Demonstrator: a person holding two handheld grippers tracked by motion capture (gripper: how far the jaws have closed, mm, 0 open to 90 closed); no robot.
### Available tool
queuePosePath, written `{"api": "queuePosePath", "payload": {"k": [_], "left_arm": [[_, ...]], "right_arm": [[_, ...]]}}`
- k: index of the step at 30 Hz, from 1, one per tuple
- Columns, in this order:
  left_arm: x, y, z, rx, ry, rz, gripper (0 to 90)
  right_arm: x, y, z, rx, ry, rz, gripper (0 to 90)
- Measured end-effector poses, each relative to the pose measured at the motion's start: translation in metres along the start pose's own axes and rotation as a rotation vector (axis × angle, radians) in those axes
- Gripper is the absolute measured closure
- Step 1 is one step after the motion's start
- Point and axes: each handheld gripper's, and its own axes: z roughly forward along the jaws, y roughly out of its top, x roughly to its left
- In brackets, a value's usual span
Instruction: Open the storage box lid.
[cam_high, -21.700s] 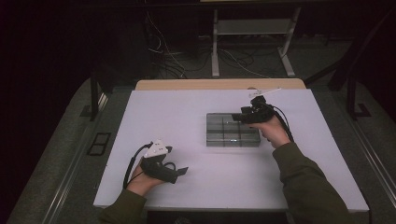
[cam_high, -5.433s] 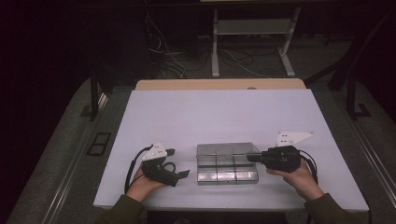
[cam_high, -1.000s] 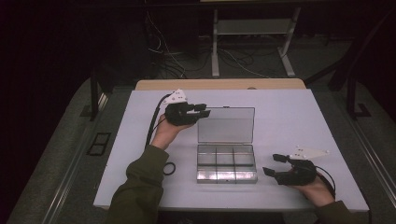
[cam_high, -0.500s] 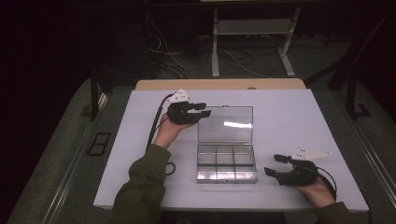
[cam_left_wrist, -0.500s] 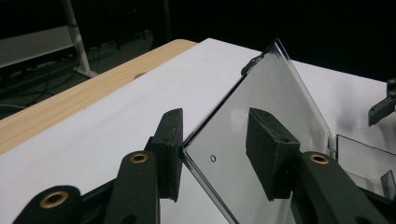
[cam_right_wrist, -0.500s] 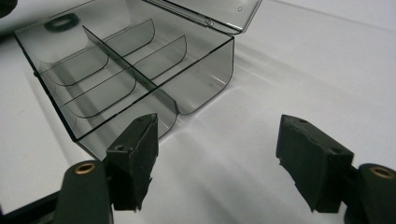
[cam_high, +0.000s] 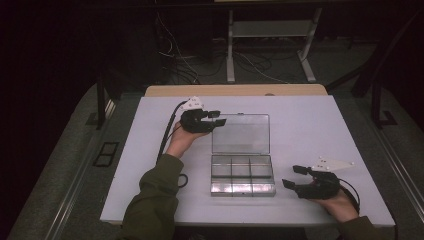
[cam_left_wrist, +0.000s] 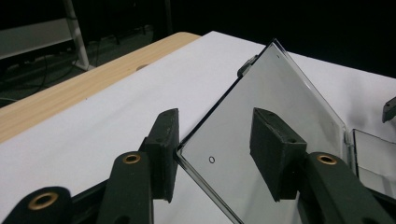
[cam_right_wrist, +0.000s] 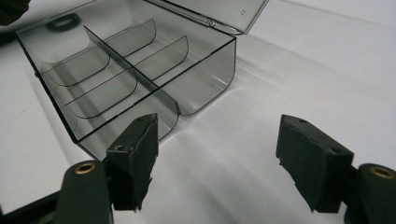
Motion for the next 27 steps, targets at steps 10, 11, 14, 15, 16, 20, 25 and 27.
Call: {"api": "queuePosePath", "payload": {"k": [10,11,14,15,16,20,25,27], "left_arm": [[0.001,-0.005,0.007,0.024,0.013,-0.016,45.2],[0.002,-0.006,0.007,0.031,0.013,-0.014,44.7],[0.002,-0.007,0.009,0.043,0.016,-0.022,42.8],[0.002,-0.008,0.010,0.040,0.018,-0.033,42.2],[0.003,-0.008,0.010,0.048,0.018,-0.027,41.7],[0.004,-0.010,0.013,0.057,0.017,-0.037,39.7],[0.005,-0.012,0.015,0.071,0.021,-0.042,37.2],[0.005,-0.013,0.016,0.081,0.022,-0.043,36.5]], "right_arm": [[-0.001,-0.001,0.001,0.002,0.001,0.000,29.2],[-0.001,-0.001,0.001,0.003,0.000,0.000,29.3],[-0.001,-0.001,0.001,0.004,-0.001,-0.005,29.2],[-0.001,-0.001,0.001,0.004,-0.001,-0.005,29.3],[-0.001,-0.001,0.001,0.004,0.000,-0.005,29.2],[-0.001,-0.001,0.001,0.005,0.000,-0.005,29.3],[-0.001,-0.001,0.001,0.004,0.000,-0.004,29.3],[-0.001,-0.001,0.001,0.004,-0.001,-0.004,29.3]]}}
